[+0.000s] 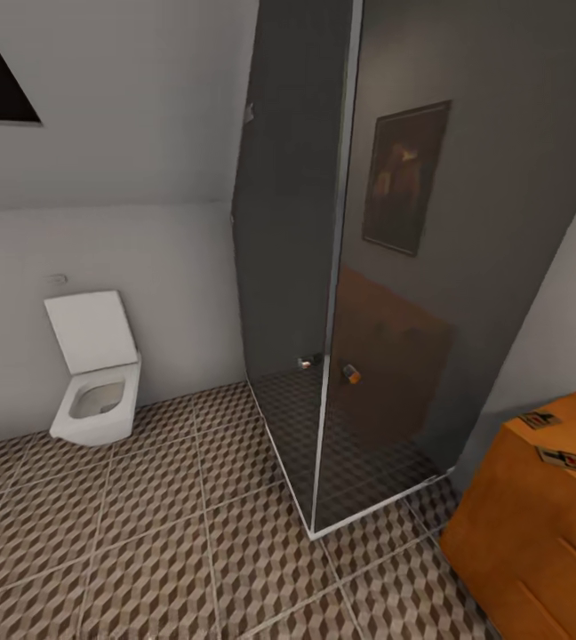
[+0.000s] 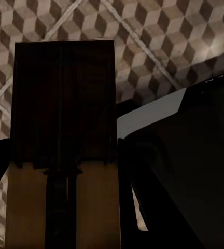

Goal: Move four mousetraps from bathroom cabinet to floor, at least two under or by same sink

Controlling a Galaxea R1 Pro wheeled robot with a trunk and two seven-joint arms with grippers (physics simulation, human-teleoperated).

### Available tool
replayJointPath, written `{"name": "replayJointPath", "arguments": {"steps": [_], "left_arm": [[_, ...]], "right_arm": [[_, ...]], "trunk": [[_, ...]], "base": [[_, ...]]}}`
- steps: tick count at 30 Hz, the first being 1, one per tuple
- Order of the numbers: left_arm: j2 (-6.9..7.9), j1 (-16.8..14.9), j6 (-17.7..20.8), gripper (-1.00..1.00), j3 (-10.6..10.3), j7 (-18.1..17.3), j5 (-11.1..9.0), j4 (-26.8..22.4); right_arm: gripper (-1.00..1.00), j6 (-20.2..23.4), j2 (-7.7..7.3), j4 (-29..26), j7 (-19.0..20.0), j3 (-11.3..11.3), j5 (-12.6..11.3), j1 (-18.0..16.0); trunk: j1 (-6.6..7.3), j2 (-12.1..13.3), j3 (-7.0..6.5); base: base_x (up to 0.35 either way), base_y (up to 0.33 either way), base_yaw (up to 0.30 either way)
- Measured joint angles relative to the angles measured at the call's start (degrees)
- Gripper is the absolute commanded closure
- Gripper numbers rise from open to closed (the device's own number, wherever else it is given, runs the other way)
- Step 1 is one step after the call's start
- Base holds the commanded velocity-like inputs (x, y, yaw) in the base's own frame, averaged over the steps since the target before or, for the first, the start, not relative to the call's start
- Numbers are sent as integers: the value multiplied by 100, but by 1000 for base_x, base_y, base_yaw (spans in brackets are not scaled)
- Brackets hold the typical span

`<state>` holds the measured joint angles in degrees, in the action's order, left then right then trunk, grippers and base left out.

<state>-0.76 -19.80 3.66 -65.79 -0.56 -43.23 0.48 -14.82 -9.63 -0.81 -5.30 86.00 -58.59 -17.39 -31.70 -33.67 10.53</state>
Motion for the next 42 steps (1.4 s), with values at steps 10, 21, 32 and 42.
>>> {"name": "replayJointPath", "arguments": {"steps": [10,21,32,42], "left_arm": [[26,0,2,100,0,43,-1,5],[67,-1,13,100,-9,17,17,60],[190,-1,10,100,-17,16,26,83],[197,-1,10,100,-17,16,26,83]], "right_arm": [[100,0,0,-5,1,0,17,0],[100,-8,-1,1,0,0,23,0],[100,-10,1,-7,2,8,25,9],[100,-10,0,-7,2,9,18,9]], "trunk": [[0,0,32],[0,0,66],[0,0,101],[0,0,133]], "base": [[0,0,278],[0,0,278],[0,0,278],[0,0,278]]}}
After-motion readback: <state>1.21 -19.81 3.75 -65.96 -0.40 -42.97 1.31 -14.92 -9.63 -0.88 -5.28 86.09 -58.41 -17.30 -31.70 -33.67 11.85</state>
